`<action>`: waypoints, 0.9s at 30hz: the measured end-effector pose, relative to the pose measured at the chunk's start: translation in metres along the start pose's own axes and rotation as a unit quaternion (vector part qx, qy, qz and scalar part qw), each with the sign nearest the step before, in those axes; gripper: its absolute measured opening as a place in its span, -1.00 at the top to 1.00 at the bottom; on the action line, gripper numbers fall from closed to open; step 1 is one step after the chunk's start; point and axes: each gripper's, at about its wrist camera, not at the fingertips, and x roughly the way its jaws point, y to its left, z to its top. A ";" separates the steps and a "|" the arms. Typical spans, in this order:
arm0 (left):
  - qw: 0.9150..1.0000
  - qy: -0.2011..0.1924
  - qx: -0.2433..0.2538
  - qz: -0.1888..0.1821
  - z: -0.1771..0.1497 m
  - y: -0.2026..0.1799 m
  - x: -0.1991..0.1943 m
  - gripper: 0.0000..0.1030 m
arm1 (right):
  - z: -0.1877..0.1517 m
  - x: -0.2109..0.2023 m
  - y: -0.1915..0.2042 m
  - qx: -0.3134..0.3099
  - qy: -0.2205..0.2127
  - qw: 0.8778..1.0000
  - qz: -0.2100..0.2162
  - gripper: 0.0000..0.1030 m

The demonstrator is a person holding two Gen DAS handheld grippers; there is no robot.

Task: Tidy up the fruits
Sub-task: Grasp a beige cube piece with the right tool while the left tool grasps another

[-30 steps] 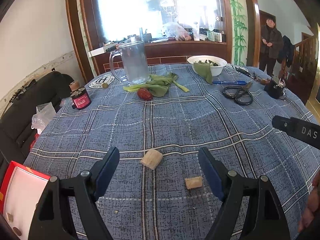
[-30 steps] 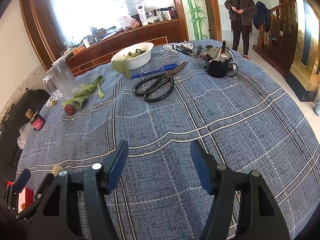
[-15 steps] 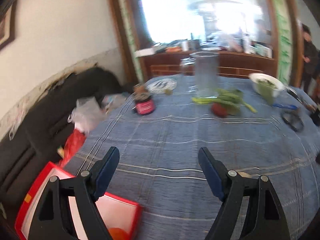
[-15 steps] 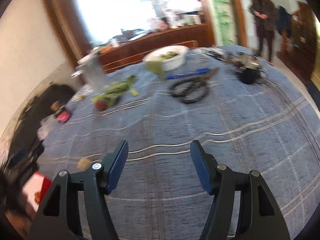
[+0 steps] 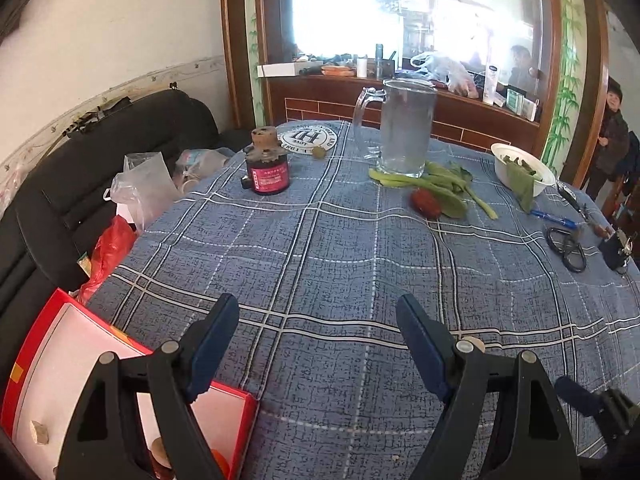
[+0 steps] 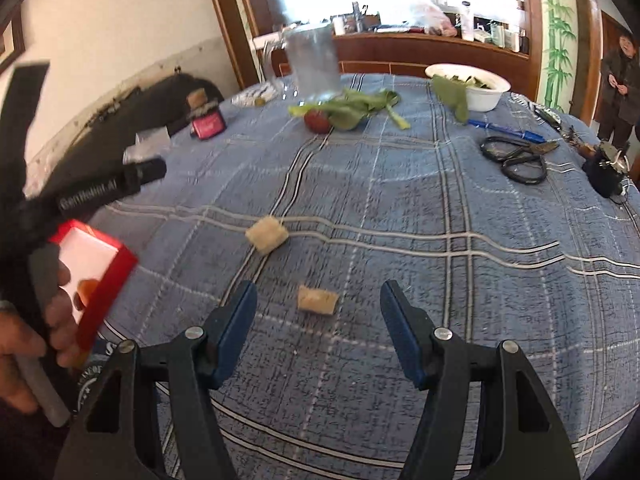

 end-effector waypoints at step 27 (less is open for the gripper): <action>0.995 0.018 0.089 -0.038 -0.022 -0.055 0.021 -0.57 | 0.003 0.002 -0.052 0.093 -0.004 0.994 -0.054 0.47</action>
